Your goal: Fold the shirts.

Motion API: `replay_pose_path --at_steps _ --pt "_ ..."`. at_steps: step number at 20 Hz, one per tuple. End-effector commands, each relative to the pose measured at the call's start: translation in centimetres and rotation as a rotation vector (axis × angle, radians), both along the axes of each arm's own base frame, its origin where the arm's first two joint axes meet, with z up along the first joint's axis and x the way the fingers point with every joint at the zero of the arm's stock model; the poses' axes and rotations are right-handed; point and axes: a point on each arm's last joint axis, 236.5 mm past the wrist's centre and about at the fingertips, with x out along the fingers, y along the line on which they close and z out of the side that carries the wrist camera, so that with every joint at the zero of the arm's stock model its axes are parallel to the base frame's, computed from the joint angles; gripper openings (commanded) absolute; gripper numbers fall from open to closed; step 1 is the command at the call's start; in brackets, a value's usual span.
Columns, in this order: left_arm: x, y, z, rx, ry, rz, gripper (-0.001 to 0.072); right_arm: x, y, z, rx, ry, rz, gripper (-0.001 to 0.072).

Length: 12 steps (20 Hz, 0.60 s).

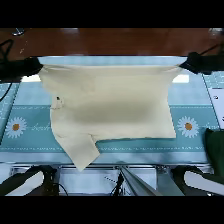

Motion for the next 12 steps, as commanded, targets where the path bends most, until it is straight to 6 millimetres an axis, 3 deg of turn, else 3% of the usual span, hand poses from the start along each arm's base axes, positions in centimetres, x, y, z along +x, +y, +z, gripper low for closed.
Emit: replay_pose_path --at_steps 1,4,6,9,12 --pt "5.4 -2.1 -5.0 -0.109 0.086 0.036 0.0025 6.5 0.5 -5.0 0.107 0.044 -0.011 0.0021" --pt "6.3 -3.1 -7.3 -0.181 0.140 0.049 0.0025 8.9 0.1 -6.7 0.143 0.073 -0.047 0.0020" --pt "4.9 -3.5 -8.4 -0.194 0.214 0.021 0.0025 8.5 -0.4 -7.3 0.154 0.110 -0.032 0.0021" --pt "0.6 -2.2 -8.1 -0.182 0.369 -0.112 0.0025 4.3 -0.5 -6.9 0.142 0.174 0.162 0.0021" --pt "-5.2 -1.9 -10.1 -0.208 0.576 -0.244 0.0025 -0.4 -2.8 -8.6 0.106 0.334 0.225 0.0021"
